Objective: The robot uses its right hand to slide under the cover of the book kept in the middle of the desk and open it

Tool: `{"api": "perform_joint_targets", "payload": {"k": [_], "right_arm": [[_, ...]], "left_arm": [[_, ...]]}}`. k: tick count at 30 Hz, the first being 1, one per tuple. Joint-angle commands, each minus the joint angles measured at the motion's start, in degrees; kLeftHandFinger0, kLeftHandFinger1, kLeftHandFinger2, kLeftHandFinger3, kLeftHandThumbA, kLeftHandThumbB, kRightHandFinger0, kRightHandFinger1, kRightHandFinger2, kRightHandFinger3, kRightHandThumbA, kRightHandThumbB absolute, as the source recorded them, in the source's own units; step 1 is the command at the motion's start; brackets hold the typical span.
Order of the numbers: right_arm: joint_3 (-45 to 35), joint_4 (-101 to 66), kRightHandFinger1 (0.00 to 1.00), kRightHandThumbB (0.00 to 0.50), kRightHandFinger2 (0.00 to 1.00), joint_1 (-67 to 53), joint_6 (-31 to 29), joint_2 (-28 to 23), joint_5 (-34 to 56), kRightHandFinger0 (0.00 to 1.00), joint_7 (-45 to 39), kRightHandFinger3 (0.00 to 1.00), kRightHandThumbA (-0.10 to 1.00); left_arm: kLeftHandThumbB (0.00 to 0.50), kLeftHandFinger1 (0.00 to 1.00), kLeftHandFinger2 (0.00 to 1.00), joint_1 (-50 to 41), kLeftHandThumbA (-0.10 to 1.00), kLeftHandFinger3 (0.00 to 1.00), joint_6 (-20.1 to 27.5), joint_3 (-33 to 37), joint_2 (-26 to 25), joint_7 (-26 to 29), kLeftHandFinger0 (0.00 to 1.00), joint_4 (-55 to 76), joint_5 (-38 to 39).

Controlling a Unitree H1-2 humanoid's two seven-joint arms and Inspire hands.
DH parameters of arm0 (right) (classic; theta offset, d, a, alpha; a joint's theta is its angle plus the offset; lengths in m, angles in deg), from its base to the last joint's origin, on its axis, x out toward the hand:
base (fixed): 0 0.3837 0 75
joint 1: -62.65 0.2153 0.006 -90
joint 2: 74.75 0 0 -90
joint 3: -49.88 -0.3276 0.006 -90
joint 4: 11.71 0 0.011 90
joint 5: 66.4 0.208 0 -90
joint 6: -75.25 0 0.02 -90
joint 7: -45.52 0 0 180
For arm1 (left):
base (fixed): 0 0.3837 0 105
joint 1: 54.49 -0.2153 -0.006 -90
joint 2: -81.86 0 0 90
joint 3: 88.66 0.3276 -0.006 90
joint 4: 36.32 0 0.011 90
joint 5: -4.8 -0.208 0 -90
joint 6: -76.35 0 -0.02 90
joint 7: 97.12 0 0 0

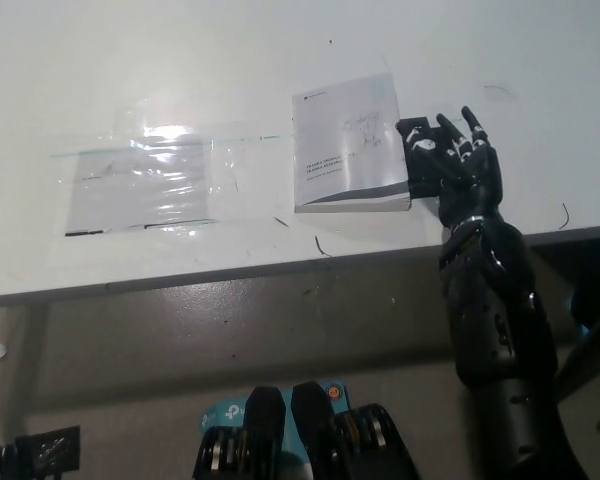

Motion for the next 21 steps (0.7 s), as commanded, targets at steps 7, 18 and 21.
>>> {"api": "perform_joint_targets", "payload": {"k": [7,18,21], "right_arm": [[-0.02,-0.47,0.84,0.022,0.91,0.2,-2.24,2.28,-0.01,0.9,-1.58,1.0,1.0],[0.66,1.39,0.83,0.025,0.92,-0.22,-2.9,4.64,-0.85,0.85,-1.58,1.0,1.0],[0.78,1.53,0.82,0.036,0.91,-0.07,-2.93,4.9,-1.06,0.83,-1.62,1.0,1.0]], "left_arm": [[0.01,1.0,1.0,1.17,1.0,1.0,1.25,0.18,-0.89,-0.5,1.0,0.67,1.0],[0.011,1.0,1.0,1.2,1.0,1.0,1.61,-0.02,-0.97,-0.55,1.0,0.14,1.3],[0.016,1.0,1.0,1.03,1.0,1.0,1.47,-0.08,-0.74,-1.03,1.0,0.53,1.72]]}}
